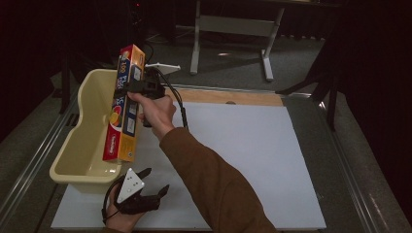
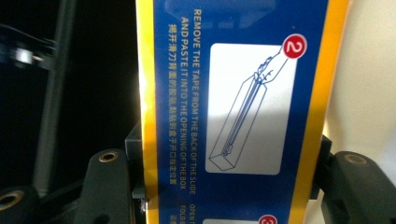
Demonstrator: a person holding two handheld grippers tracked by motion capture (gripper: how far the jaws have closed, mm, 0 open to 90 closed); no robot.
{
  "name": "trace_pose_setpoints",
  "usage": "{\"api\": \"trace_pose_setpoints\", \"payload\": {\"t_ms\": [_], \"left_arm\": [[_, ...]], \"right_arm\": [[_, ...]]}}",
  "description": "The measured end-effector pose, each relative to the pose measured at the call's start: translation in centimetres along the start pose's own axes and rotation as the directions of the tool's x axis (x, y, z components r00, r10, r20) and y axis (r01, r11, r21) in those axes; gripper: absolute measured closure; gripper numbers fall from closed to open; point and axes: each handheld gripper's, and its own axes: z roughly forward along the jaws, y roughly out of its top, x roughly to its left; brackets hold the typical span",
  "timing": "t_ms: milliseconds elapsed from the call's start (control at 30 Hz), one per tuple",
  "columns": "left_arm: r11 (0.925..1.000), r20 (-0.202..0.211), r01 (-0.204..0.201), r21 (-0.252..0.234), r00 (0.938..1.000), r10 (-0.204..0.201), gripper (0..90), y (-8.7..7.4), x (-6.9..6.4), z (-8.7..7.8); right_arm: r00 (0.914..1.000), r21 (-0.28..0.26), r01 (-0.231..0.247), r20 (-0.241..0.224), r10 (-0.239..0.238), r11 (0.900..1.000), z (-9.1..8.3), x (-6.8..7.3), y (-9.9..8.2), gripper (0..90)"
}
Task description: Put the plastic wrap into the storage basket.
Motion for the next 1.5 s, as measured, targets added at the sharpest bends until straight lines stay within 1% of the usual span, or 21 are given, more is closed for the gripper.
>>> {"api": "trace_pose_setpoints", "payload": {"t_ms": [100,200,233,333,400,533,633,700,800,900,1067,1233,1333,1500], "left_arm": [[1.0,0.002,0.002,-0.002,1.0,-0.002,20.7,0.0,0.0,0.0],[1.0,0.003,0.002,-0.002,1.0,-0.002,20.7,0.0,0.0,0.0],[1.0,0.004,0.001,-0.001,1.0,-0.001,20.7,0.0,0.0,0.0],[1.0,0.006,0.001,-0.001,1.0,-0.001,20.7,0.0,0.0,0.1],[1.0,0.007,0.001,0.001,1.0,-0.001,20.7,0.0,0.0,0.1],[1.0,0.004,0.003,-0.002,1.0,-0.003,20.7,0.0,0.0,0.0],[1.0,0.002,0.007,-0.003,1.0,-0.007,20.7,-0.1,0.1,-0.1],[1.0,0.002,0.007,-0.003,1.0,-0.007,20.7,-0.1,0.1,-0.1],[1.0,0.006,0.006,-0.001,1.0,-0.006,20.5,0.0,0.0,0.0],[1.0,0.007,0.004,-0.002,1.0,-0.004,20.4,0.0,0.0,0.0],[1.0,0.008,0.004,-0.004,1.0,-0.004,20.4,0.0,0.0,0.0],[1.0,0.006,0.004,-0.003,1.0,-0.004,20.4,0.0,0.0,0.0],[1.0,0.005,0.005,-0.006,1.0,-0.005,20.4,0.0,0.1,-0.1],[1.0,0.005,0.002,-0.007,1.0,-0.002,20.4,0.0,0.0,-0.1]], "right_arm": [[0.9979,-0.003,-0.022,-0.06,0.022,0.9997,0.5,-0.4,-0.2,40.3],[0.997,-0.006,-0.028,-0.072,0.027,0.9996,0.9,-0.5,-0.4,40.2],[0.996,-0.004,-0.029,-0.085,0.028,0.9996,1.1,-0.6,-0.5,40.2],[0.9905,-0.005,-0.051,-0.128,0.05,0.9987,1.6,-0.9,-0.7,40.1],[0.9882,-0.008,-0.066,-0.139,0.064,0.9978,2.0,-1.1,-0.9,40.1],[0.9864,0.005,-0.073,-0.147,0.073,0.9973,2.6,-1.4,-1.2,40.1],[0.9855,0.023,-0.084,-0.146,0.086,0.9962,3.0,-1.6,-1.4,40.0],[0.9846,0.021,-0.085,-0.151,0.087,0.9962,3.2,-1.5,-1.5,40.0],[0.9857,0.018,-0.076,-0.149,0.077,0.997,3.6,-1.4,-1.7,39.9],[0.9872,0.024,-0.077,-0.138,0.08,0.9967,3.7,-1.4,-1.7,39.9],[0.9901,0.004,-0.069,-0.122,0.069,0.9976,3.8,-1.4,-1.7,39.9],[0.9937,-0.011,-0.061,-0.095,0.06,0.9981,4.1,-1.5,-1.8,39.9],[0.995,-0.007,-0.058,-0.082,0.057,0.9983,4.3,-1.7,-1.9,39.8],[0.9948,-0.002,-0.061,-0.082,0.06,0.9981,4.8,-1.7,-2.3,39.8]]}}
